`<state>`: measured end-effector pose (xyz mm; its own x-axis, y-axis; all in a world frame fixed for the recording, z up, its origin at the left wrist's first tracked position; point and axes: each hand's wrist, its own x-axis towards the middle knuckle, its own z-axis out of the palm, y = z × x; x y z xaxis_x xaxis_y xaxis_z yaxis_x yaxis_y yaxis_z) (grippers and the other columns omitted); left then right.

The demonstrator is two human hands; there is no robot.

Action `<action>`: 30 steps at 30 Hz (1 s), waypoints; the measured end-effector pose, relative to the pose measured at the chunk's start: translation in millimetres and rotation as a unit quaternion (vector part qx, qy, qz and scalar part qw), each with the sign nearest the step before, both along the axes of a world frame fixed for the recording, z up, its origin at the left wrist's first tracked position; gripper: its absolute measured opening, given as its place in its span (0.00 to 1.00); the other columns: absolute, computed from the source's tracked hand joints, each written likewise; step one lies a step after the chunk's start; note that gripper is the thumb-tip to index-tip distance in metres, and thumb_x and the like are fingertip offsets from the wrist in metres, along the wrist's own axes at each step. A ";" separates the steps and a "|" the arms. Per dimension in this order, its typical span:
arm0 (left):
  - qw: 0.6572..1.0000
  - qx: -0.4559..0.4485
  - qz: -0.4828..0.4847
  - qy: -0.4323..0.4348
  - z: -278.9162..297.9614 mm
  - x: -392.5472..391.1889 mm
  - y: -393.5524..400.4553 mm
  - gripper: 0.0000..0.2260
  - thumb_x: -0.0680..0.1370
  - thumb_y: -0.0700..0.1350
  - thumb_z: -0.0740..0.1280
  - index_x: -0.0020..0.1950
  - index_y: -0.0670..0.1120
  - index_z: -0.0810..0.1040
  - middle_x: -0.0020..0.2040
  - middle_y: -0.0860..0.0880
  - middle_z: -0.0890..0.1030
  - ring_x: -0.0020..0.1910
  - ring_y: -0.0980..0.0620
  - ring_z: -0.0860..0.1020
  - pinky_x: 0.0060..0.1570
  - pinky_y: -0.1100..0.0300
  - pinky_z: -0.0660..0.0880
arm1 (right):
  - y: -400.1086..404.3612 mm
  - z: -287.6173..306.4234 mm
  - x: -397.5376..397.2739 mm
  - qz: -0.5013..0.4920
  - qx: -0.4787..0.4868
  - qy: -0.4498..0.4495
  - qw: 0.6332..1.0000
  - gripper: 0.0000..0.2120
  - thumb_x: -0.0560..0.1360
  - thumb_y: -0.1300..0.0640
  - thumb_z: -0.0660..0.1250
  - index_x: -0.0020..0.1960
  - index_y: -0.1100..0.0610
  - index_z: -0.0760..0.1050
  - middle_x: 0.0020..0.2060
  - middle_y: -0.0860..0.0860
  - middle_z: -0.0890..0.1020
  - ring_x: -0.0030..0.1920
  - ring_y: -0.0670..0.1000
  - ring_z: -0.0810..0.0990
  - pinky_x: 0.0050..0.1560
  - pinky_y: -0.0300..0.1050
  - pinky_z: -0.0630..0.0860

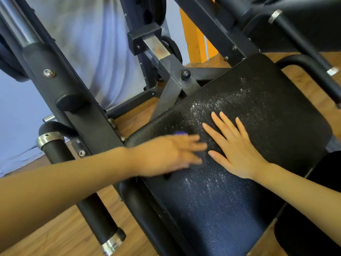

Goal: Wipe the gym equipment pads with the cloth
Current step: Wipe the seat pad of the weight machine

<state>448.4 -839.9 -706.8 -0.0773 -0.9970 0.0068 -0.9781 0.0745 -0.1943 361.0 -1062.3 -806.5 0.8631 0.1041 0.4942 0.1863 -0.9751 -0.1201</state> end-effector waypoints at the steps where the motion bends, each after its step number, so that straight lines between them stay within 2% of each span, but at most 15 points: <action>1: 0.999 0.038 -0.038 0.009 -4.6 -6.3 3.7 0.16 0.80 0.48 0.60 0.63 0.44 0.80 0.71 0.43 0.72 0.72 0.42 0.67 0.72 0.49 0.63 | -0.2 -0.2 -0.2 0.002 0.002 -0.003 1.000 0.31 0.79 0.39 0.47 0.79 0.49 0.48 0.78 0.54 0.47 0.78 0.55 0.42 0.73 0.67 0.48; 2: 0.995 0.069 -0.069 0.009 -4.3 -6.1 4.2 0.15 0.80 0.46 0.61 0.64 0.44 0.79 0.71 0.43 0.72 0.72 0.41 0.67 0.71 0.49 0.64 | -0.4 -0.1 -0.4 0.005 0.003 -0.005 1.000 0.31 0.79 0.40 0.48 0.79 0.49 0.49 0.78 0.54 0.47 0.78 0.55 0.42 0.73 0.66 0.48; 4: 0.993 0.073 -0.086 -0.019 9.3 6.7 -3.1 0.15 0.78 0.42 0.63 0.64 0.44 0.79 0.70 0.42 0.73 0.70 0.40 0.70 0.67 0.46 0.70 | -1.2 0.6 -0.9 0.009 0.004 -0.008 1.000 0.30 0.79 0.41 0.48 0.79 0.50 0.49 0.78 0.54 0.47 0.78 0.55 0.42 0.73 0.66 0.49; 7: 0.998 -0.024 0.022 -0.053 39.1 40.0 -20.4 0.15 0.79 0.44 0.61 0.63 0.43 0.79 0.70 0.41 0.73 0.69 0.39 0.71 0.62 0.39 0.73 | -3.3 0.8 -0.7 0.009 -0.010 -0.012 1.000 0.30 0.80 0.40 0.46 0.78 0.50 0.49 0.78 0.54 0.47 0.78 0.55 0.43 0.73 0.67 0.50; 8: 0.996 -0.051 0.053 -0.056 42.3 45.1 -24.9 0.14 0.79 0.43 0.63 0.63 0.42 0.79 0.70 0.41 0.72 0.70 0.39 0.69 0.63 0.39 0.72 | -3.8 0.7 -0.6 0.007 -0.012 -0.011 1.000 0.30 0.80 0.40 0.46 0.78 0.50 0.50 0.78 0.54 0.48 0.78 0.56 0.43 0.72 0.67 0.50; 10: 0.994 -0.075 0.055 -0.061 23.8 39.1 -25.2 0.13 0.79 0.42 0.65 0.62 0.43 0.80 0.70 0.42 0.72 0.72 0.40 0.67 0.67 0.41 0.69 | -4.6 0.0 -0.4 0.004 -0.014 -0.008 1.000 0.30 0.80 0.39 0.47 0.78 0.51 0.51 0.78 0.54 0.48 0.78 0.56 0.43 0.72 0.68 0.50; 11: 0.996 -0.062 0.026 -0.056 7.5 28.2 -21.0 0.13 0.79 0.44 0.64 0.62 0.44 0.80 0.70 0.42 0.73 0.72 0.41 0.66 0.69 0.43 0.66 | -4.7 -0.6 -0.9 0.005 -0.014 -0.008 1.000 0.30 0.80 0.40 0.47 0.78 0.51 0.51 0.78 0.55 0.48 0.78 0.57 0.43 0.72 0.68 0.50; 14: 0.995 0.063 -0.080 0.008 -30.8 -15.2 -2.9 0.14 0.79 0.46 0.63 0.63 0.46 0.79 0.71 0.45 0.72 0.73 0.43 0.65 0.72 0.48 0.61 | -4.5 -2.2 -1.9 0.007 -0.007 -0.013 1.000 0.29 0.80 0.42 0.47 0.78 0.50 0.51 0.78 0.54 0.48 0.78 0.56 0.43 0.73 0.67 0.49; 16: 0.985 0.112 -0.128 0.040 -25.6 -17.1 -5.3 0.13 0.79 0.42 0.67 0.63 0.44 0.79 0.71 0.43 0.73 0.71 0.42 0.68 0.71 0.50 0.63 | -4.3 -2.7 -2.0 0.010 -0.002 -0.018 1.000 0.28 0.80 0.44 0.47 0.78 0.50 0.51 0.78 0.54 0.48 0.78 0.56 0.44 0.73 0.66 0.49; 17: 0.984 0.119 -0.131 0.026 -13.9 -9.8 -10.4 0.14 0.78 0.40 0.67 0.63 0.44 0.79 0.71 0.43 0.72 0.71 0.42 0.69 0.70 0.50 0.65 | -4.5 -2.5 -1.8 0.011 0.002 -0.018 1.000 0.28 0.80 0.44 0.47 0.78 0.50 0.51 0.78 0.54 0.49 0.78 0.56 0.44 0.73 0.66 0.49; 20: 0.999 0.037 0.000 -0.019 33.6 31.3 -28.1 0.16 0.78 0.39 0.67 0.65 0.45 0.78 0.73 0.45 0.69 0.72 0.42 0.66 0.68 0.40 0.68 | -5.8 -1.5 -0.6 0.009 -0.003 -0.017 1.000 0.28 0.80 0.44 0.47 0.78 0.52 0.51 0.78 0.55 0.48 0.78 0.56 0.44 0.73 0.66 0.49; 22: 0.996 -0.035 0.077 -0.040 55.0 53.1 -32.1 0.16 0.78 0.39 0.67 0.65 0.46 0.78 0.74 0.46 0.68 0.73 0.43 0.66 0.64 0.38 0.71 | -6.2 -1.8 -0.4 0.003 -0.003 -0.015 1.000 0.28 0.80 0.43 0.46 0.78 0.52 0.51 0.78 0.55 0.49 0.78 0.56 0.44 0.73 0.65 0.49; 24: 0.996 -0.033 0.079 -0.029 42.3 43.0 -31.0 0.15 0.79 0.41 0.66 0.65 0.46 0.78 0.74 0.47 0.67 0.74 0.45 0.64 0.67 0.42 0.69 | -6.2 -2.8 -0.3 0.002 -0.004 -0.014 1.000 0.29 0.80 0.43 0.47 0.78 0.52 0.51 0.78 0.55 0.49 0.78 0.56 0.44 0.73 0.65 0.48; 27: 0.997 0.059 -0.004 0.047 -8.8 -7.1 -17.0 0.15 0.80 0.45 0.63 0.66 0.45 0.78 0.74 0.44 0.68 0.75 0.47 0.62 0.74 0.57 0.55 | -7.0 -2.9 -0.9 0.002 0.001 -0.008 1.000 0.29 0.80 0.43 0.47 0.78 0.51 0.51 0.78 0.55 0.48 0.78 0.55 0.43 0.73 0.65 0.48; 30: 0.992 0.104 -0.046 0.063 -19.6 -13.4 -13.3 0.15 0.79 0.42 0.66 0.66 0.43 0.77 0.72 0.42 0.70 0.74 0.46 0.64 0.74 0.58 0.54 | -5.7 -2.3 -1.4 0.002 0.003 -0.007 1.000 0.29 0.80 0.43 0.47 0.78 0.51 0.51 0.78 0.55 0.48 0.78 0.55 0.43 0.73 0.65 0.49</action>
<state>435.0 -853.2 -726.3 -0.1802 -0.9667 -0.1819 -0.9808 0.1907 -0.0416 359.6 -1068.0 -808.9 0.8554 0.1040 0.5073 0.1920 -0.9735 -0.1241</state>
